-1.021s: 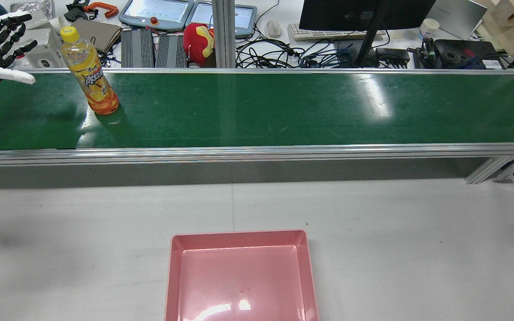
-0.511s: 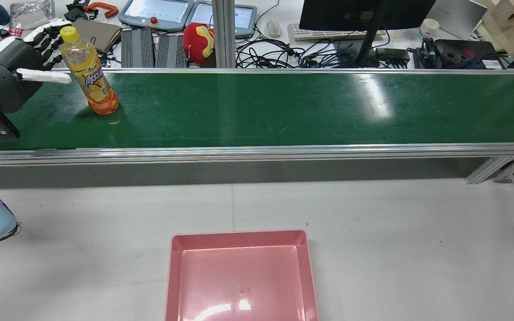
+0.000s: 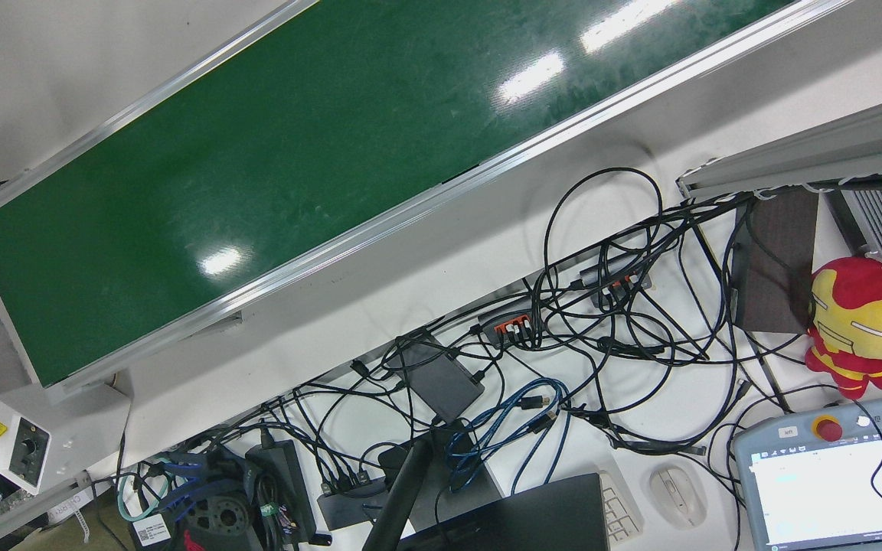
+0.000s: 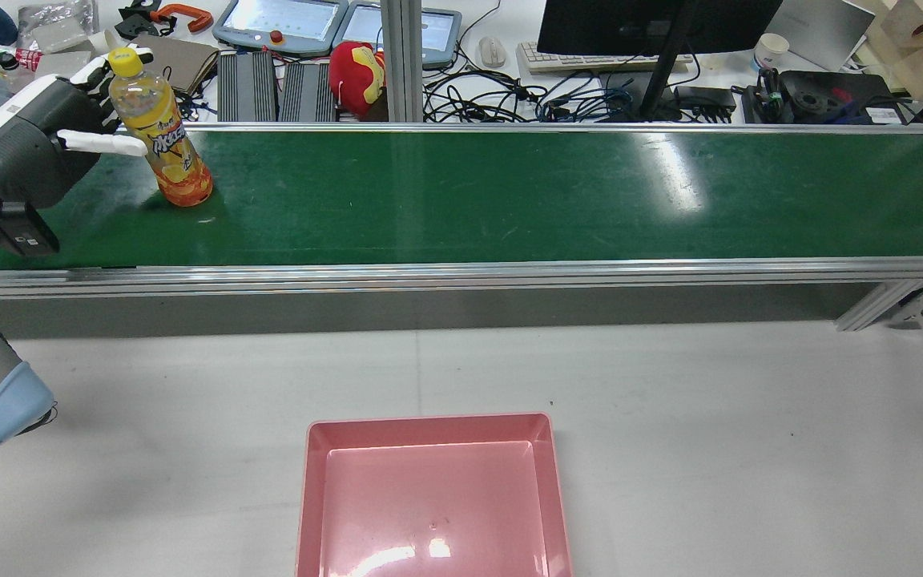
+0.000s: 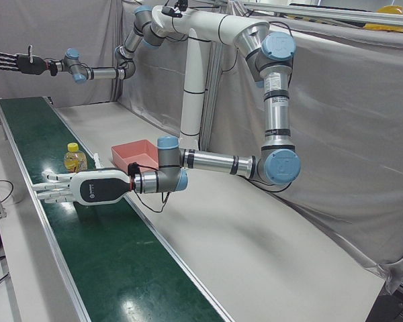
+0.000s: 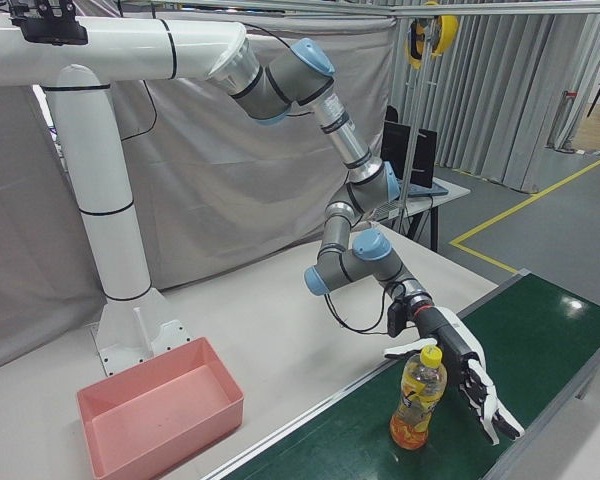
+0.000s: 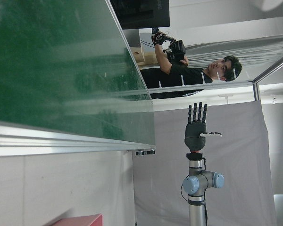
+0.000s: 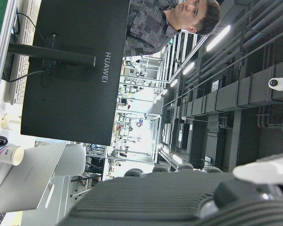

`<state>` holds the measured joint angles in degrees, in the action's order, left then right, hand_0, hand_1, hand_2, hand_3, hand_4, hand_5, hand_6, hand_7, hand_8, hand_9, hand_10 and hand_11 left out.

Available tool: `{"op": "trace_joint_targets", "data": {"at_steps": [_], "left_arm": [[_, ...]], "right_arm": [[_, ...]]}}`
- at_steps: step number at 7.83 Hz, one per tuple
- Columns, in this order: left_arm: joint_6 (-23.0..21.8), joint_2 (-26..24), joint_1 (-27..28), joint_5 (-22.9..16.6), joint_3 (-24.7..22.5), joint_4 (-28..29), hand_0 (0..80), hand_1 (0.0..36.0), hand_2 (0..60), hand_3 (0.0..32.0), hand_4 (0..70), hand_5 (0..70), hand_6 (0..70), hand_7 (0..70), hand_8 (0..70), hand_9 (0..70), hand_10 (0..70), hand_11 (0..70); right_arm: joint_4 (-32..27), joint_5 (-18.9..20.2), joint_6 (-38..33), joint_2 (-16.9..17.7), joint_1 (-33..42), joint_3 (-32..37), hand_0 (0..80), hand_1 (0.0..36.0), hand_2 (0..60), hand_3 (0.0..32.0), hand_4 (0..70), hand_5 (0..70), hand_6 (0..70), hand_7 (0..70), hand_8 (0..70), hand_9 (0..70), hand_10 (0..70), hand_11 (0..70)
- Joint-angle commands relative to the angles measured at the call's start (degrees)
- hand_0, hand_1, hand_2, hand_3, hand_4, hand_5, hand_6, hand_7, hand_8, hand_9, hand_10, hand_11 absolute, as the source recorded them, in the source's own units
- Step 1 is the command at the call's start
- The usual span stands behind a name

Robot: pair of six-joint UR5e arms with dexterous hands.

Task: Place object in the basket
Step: 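Position the left hand around the juice bottle's upper body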

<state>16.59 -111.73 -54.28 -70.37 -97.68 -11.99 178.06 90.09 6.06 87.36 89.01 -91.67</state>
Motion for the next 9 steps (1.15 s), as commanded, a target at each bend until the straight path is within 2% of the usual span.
{"op": "trace_joint_targets", "data": {"at_steps": [1,5,7,8,9], "left_arm": [[0.0,-0.5,1.5,1.7,1.0,0.5,56.1,17.6,0.0,0.0,4.1,25.8,0.0,3.0,0.0,0.0,4.4,8.8],[0.0,-3.7,1.5,1.7,1.4,-0.5,57.1,17.8,0.0,0.0,5.3,28.3,0.0,2.9,0.0,0.0,4.0,8.4],[0.0,-3.8,1.5,1.7,1.5,-0.5,57.5,18.0,0.0,0.0,5.6,28.7,0.0,3.0,0.0,0.0,3.8,8.1],[-0.2,-3.8,1.5,1.7,1.0,-0.6,57.3,17.9,0.0,0.0,5.9,30.4,0.0,3.4,0.0,0.0,4.3,8.7],[-0.3,-5.1,1.5,1.6,0.7,-3.5,56.4,18.3,0.8,0.0,6.4,37.6,0.0,4.7,1.2,1.6,6.8,12.3]], "right_arm": [[0.0,0.0,0.0,0.0,-0.1,-0.1,0.0,0.0,0.0,0.0,0.0,0.0,0.0,0.0,0.0,0.0,0.0,0.0],[0.0,0.0,0.0,0.0,0.0,-0.1,0.0,0.0,0.0,0.0,0.0,0.0,0.0,0.0,0.0,0.0,0.0,0.0],[0.0,0.0,0.0,0.0,-0.1,-0.1,0.0,0.0,0.0,0.0,0.0,0.0,0.0,0.0,0.0,0.0,0.0,0.0],[0.0,0.0,0.0,0.0,0.0,-0.1,0.0,0.0,0.0,0.0,0.0,0.0,0.0,0.0,0.0,0.0,0.0,0.0],[0.0,0.0,0.0,0.0,0.0,-0.1,0.0,0.0,0.0,0.0,0.0,0.0,0.0,0.0,0.0,0.0,0.0,0.0]]}}
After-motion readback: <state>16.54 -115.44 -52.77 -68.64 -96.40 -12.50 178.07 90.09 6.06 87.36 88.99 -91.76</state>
